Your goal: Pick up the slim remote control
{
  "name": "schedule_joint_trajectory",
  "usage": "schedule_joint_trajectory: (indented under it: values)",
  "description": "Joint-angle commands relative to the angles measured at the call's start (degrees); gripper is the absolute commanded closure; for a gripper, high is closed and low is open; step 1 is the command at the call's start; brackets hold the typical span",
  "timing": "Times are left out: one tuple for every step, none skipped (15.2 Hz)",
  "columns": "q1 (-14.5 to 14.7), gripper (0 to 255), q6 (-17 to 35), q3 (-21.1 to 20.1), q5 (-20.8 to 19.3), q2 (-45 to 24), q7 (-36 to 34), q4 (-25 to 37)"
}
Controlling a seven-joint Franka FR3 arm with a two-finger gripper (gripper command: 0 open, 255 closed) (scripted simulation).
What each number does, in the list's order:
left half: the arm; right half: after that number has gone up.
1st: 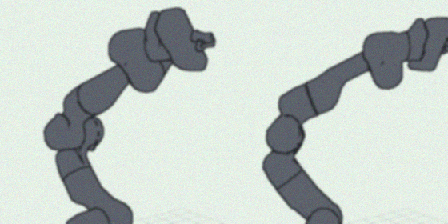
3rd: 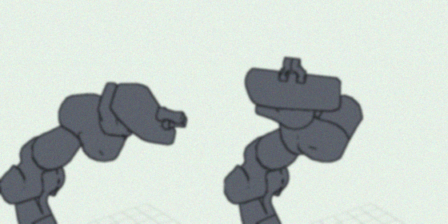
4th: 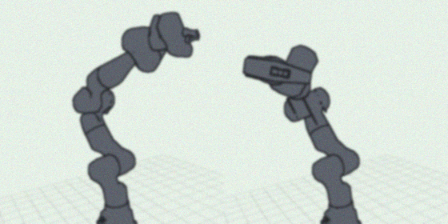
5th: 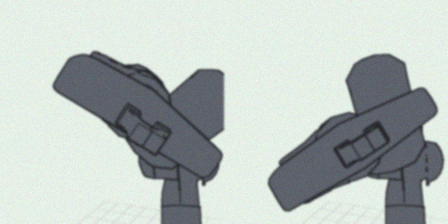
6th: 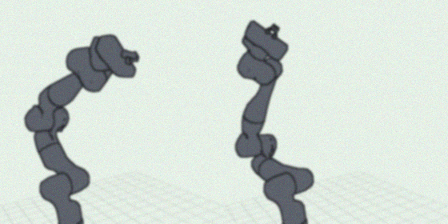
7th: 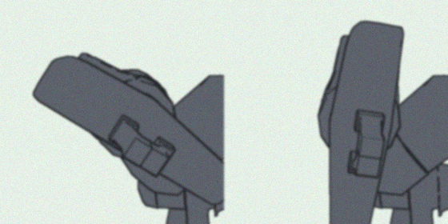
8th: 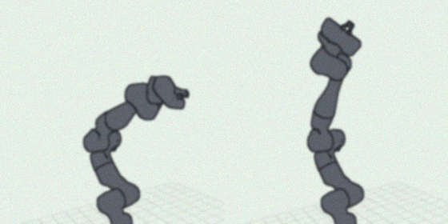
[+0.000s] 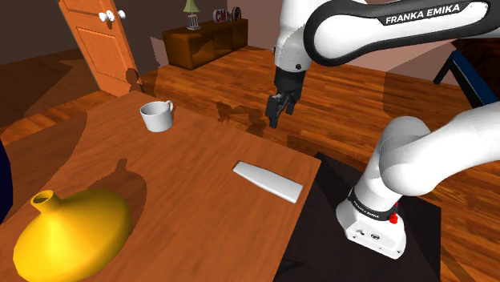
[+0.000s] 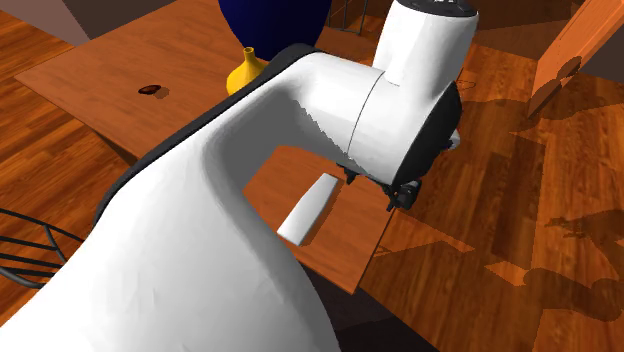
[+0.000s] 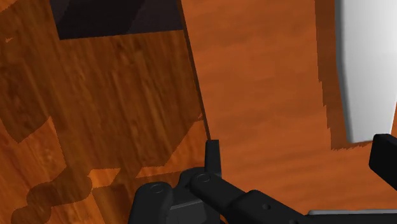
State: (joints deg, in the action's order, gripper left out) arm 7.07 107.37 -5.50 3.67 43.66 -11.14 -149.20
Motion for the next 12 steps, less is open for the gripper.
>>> schedule_joint_trajectory:
  values:
    - [1.6,0,2.2,-2.0,1.3,-0.6,-1.1,-2.0]
    - [2.4,0,3.4,-3.0,2.0,-1.1,-1.6,-2.7]
    - [3.3,0,4.5,-4.0,2.7,-1.7,-2.2,-3.4]
    - [4.1,0,5.7,-5.0,3.4,-2.4,-2.7,-4.0]
    - [4.9,0,6.9,-6.0,4.0,-3.1,-3.2,-4.6]
    - [5.7,0,8.1,-7.0,4.7,-4.0,-3.8,-5.1]
    - [6.5,0,9.3,-8.1,5.3,-4.9,-4.3,-5.6]
    - [7.3,0,10.6,-9.1,6.0,-5.9,-4.9,-6.0]
    - [8.1,0,11.9,-10.2,6.6,-6.9,-5.4,-6.4]
    - [8.9,0,13.2,-11.3,7.2,-8.1,-6.0,-6.7]
    - [9.6,0,14.4,-12.3,7.8,-9.2,-6.5,-6.9]
    - [9.6,0,15.4,-12.4,7.9,-9.7,-6.5,-7.4]
